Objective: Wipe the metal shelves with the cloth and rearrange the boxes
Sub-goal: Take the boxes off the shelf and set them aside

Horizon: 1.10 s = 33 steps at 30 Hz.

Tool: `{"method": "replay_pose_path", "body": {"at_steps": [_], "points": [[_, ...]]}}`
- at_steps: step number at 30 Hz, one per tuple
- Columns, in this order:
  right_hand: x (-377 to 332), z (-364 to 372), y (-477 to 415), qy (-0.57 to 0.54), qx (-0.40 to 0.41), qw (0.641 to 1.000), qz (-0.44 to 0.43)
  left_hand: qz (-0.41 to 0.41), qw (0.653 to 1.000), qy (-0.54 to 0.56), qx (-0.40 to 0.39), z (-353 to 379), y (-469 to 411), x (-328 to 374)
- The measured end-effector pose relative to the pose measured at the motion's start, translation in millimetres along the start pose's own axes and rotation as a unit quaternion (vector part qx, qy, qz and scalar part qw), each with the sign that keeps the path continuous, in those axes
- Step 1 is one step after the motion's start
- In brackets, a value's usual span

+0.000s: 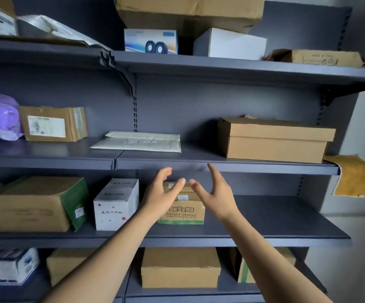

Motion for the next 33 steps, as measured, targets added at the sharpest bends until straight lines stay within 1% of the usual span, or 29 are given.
{"method": "replay_pose_path", "body": {"at_steps": [5, 12, 17, 20, 24, 29, 33], "points": [[29, 32, -2, 0.015, -0.042, 0.998, 0.033, -0.037, 0.999, -0.011, -0.008, 5, 8, -34], [99, 69, -37, 0.031, -0.080, 0.992, 0.091, -0.108, 0.993, -0.034, -0.017, 18, -3, -102], [144, 87, -78, 0.012, -0.122, 0.986, 0.115, -0.145, 0.987, -0.066, -0.025, 25, -30, -147], [171, 99, -100, -0.011, -0.162, 0.978, 0.131, -0.171, 0.982, -0.064, -0.041, 33, -43, -180], [199, 120, -117, -0.089, -0.209, 0.963, 0.146, -0.168, 0.984, -0.049, -0.044, 44, -49, -200], [215, 132, -123, -0.187, -0.241, 0.940, 0.153, -0.158, 0.987, -0.034, -0.023, 45, -54, -211], [215, 126, -112, -0.199, -0.224, 0.949, 0.099, -0.137, 0.990, -0.025, -0.001, 45, -46, -207]]}}
Point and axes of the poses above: each hand's wrist, its own y-axis away from the middle knuckle, its own z-axis out of the palm, x = y × z, the point moved 4 cm from there along -y, towards the middle knuckle, and after that the axes turned 8 degrees about z, right-handed, at the moved point
